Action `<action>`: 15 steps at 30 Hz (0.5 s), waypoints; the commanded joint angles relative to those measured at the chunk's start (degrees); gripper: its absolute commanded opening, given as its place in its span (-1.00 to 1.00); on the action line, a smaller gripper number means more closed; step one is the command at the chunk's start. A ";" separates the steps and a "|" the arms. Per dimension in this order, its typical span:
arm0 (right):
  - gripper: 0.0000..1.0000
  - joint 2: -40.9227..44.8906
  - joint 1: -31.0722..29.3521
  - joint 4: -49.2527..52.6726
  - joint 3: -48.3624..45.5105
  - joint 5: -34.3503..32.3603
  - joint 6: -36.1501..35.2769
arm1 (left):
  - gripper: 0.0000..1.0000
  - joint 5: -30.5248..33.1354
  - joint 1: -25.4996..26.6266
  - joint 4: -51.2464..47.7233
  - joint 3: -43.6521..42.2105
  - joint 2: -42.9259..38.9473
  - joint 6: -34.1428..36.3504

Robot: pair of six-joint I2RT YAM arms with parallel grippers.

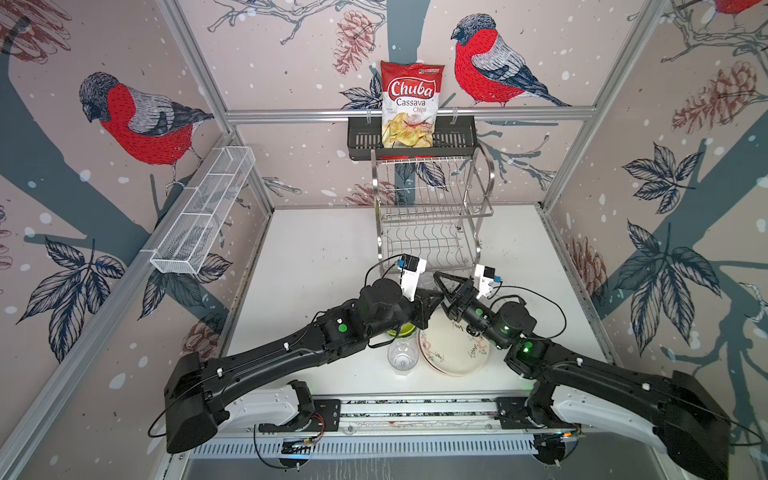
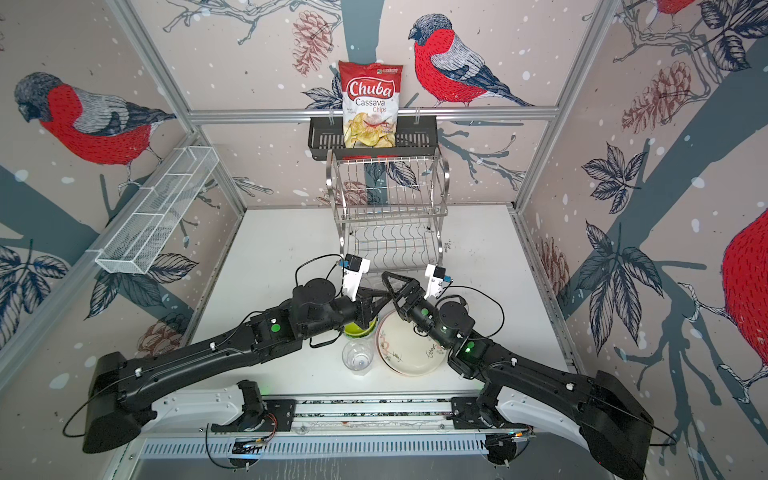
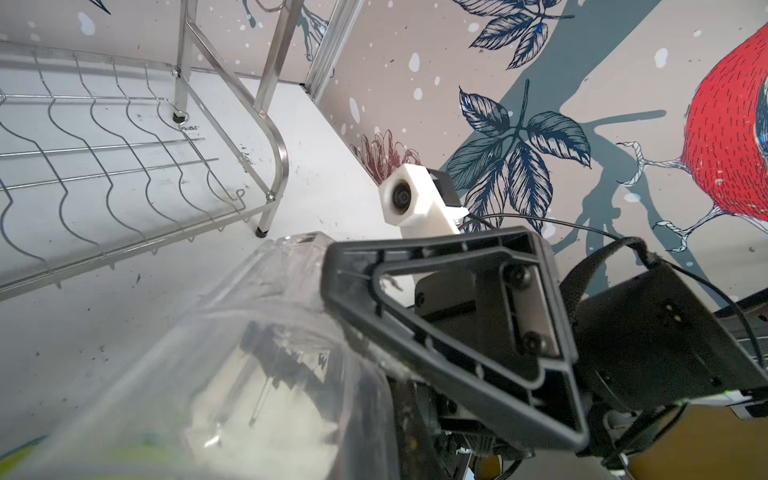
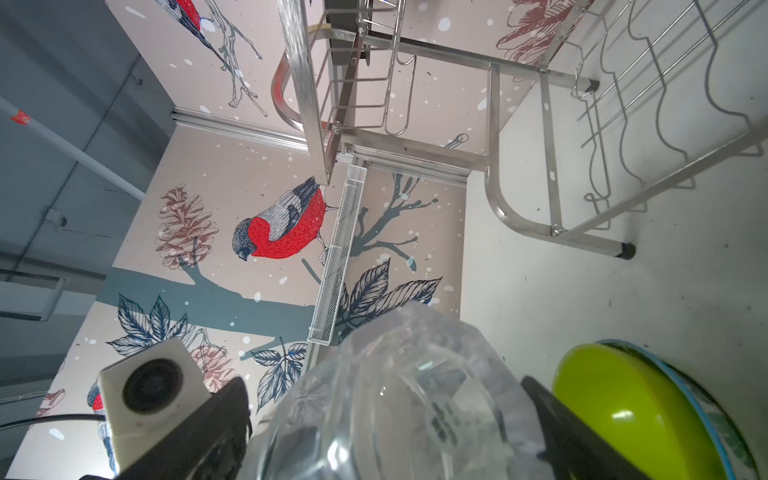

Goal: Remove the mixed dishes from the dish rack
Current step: 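Close the left gripper on the clear glass held by the right gripper, then open the right gripper and pull it back while the left holds the glass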

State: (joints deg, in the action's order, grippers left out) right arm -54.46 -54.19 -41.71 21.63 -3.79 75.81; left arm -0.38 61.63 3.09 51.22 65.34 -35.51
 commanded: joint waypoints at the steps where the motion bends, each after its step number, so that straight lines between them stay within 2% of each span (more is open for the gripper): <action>1: 0.99 0.57 -0.03 -1.70 0.09 0.46 -2.68 | -1.00 1.31 -0.10 0.02 -0.42 -0.60 0.18; 15: 0.99 4.98 0.32 3.76 -0.53 -3.71 -3.54 | -1.00 1.69 -0.10 -6.27 0.52 -2.84 0.35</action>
State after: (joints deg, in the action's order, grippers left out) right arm -50.50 -53.95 -38.02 21.23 -5.58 73.47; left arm 0.32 61.63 -0.64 50.87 63.24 -35.51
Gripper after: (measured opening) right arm 0.993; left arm 0.099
